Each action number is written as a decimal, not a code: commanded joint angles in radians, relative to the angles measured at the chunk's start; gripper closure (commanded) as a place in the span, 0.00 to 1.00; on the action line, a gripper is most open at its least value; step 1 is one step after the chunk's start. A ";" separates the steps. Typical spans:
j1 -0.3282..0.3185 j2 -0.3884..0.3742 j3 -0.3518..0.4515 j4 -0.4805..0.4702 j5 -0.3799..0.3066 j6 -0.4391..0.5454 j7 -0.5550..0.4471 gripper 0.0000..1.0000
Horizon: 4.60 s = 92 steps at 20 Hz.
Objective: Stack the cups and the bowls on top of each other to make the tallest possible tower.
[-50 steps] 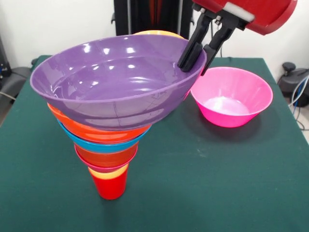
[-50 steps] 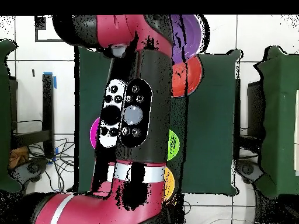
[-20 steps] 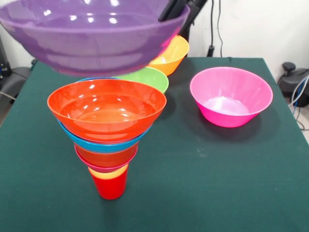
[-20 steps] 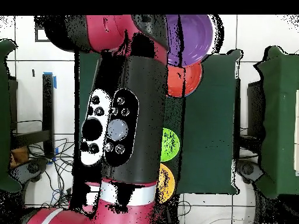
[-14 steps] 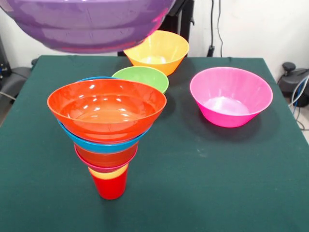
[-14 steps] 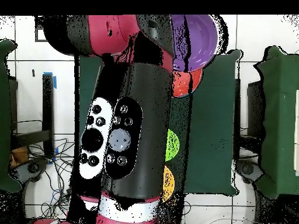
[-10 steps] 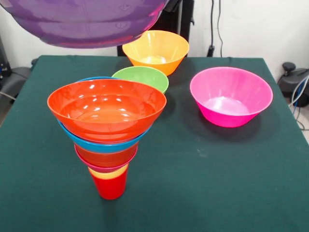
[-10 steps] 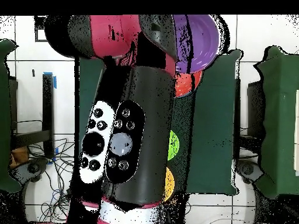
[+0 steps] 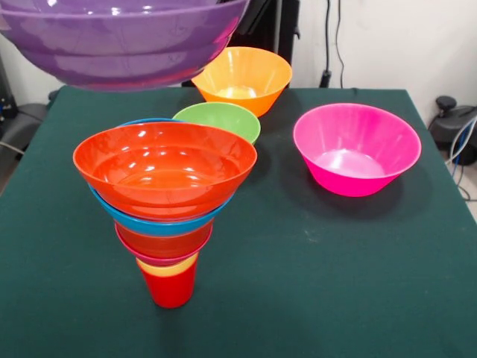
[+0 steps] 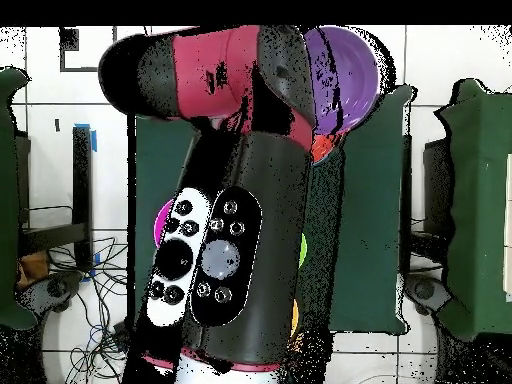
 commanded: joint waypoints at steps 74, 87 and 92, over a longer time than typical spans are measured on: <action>0.065 0.070 0.011 0.307 -0.102 -0.274 0.064 1.00; 0.079 0.097 -0.037 0.282 -0.127 -0.312 0.093 1.00; 0.077 0.093 -0.026 0.304 -0.108 -0.317 0.107 1.00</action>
